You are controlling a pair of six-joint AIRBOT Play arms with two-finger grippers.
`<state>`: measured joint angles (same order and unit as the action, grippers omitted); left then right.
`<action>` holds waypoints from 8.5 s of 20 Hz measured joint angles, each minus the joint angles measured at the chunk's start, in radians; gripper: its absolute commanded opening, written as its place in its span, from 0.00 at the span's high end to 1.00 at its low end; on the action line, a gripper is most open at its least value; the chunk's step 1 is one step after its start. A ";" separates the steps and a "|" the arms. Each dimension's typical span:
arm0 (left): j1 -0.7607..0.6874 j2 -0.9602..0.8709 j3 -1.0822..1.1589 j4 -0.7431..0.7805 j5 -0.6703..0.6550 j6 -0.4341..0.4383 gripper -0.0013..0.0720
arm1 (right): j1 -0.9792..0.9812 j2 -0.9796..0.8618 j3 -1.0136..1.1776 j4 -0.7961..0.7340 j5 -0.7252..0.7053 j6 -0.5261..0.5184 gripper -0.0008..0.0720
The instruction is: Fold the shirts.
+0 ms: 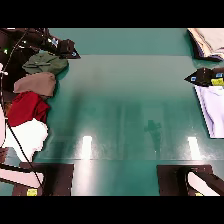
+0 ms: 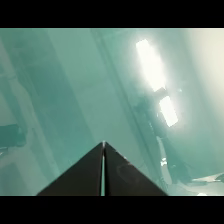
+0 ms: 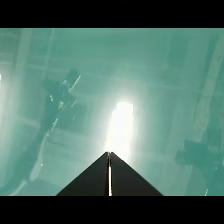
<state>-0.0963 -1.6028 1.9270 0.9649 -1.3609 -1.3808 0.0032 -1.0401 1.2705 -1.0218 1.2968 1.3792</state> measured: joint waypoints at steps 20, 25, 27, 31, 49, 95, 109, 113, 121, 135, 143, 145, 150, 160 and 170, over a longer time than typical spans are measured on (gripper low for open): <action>0.000 0.000 0.000 -0.014 0.087 -0.001 0.95 | 0.000 0.000 0.000 0.001 -0.006 0.000 0.97; -0.001 -0.002 0.000 0.053 0.187 0.018 0.13 | 0.000 0.000 0.000 0.001 -0.006 0.000 0.97; 0.003 -0.011 0.000 0.208 0.254 -0.010 0.13 | 0.000 0.000 0.000 0.001 -0.005 0.000 0.97; 0.055 -0.083 0.000 0.502 0.348 -0.105 0.13 | 0.000 0.000 0.000 0.001 0.002 0.000 0.97; 0.192 -0.401 0.080 0.602 0.415 -0.157 0.95 | 0.000 0.000 -0.001 0.003 -0.064 0.000 0.97; 0.349 0.446 -1.029 0.184 0.053 -0.047 0.14 | 0.000 0.001 0.417 0.024 -0.090 -0.020 0.97; 0.356 0.447 -1.194 0.171 0.380 -0.208 0.14 | 0.000 0.001 0.417 0.025 -0.090 -0.020 0.97; 0.338 0.425 -1.199 0.148 0.419 -0.216 0.15 | 0.000 0.001 0.417 0.026 -0.089 -0.020 0.97; 0.283 0.400 -1.120 0.109 0.446 -0.229 0.95 | -0.021 0.001 0.412 0.026 -0.014 -0.020 0.97; 0.278 0.618 -0.827 0.097 0.285 -0.132 0.95 | 0.079 -0.079 -0.467 0.204 -0.089 -0.034 0.38; 0.278 0.627 -0.820 0.096 0.234 -0.129 0.95 | 0.341 -0.340 -0.549 0.433 -0.223 -0.117 0.38; 0.278 0.627 -0.820 0.096 0.225 -0.125 0.95 | 0.396 -0.380 -0.518 0.447 -0.227 -0.122 0.40; 0.278 0.627 -0.820 0.096 0.206 -0.110 0.95 | 0.454 -0.396 -0.481 0.440 -0.253 -0.124 0.97; 0.278 0.641 -0.440 0.053 0.216 -0.103 0.95 | 0.120 -0.021 -0.200 0.431 -0.307 -0.134 0.97; 0.277 0.664 0.188 -0.211 0.265 -0.103 0.95 | -0.261 0.212 0.494 0.275 -0.346 -0.136 0.97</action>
<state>0.1810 -0.9390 2.1155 0.7536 -1.0958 -1.4837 -0.2573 -0.8276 1.7641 -0.7471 0.9512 1.2434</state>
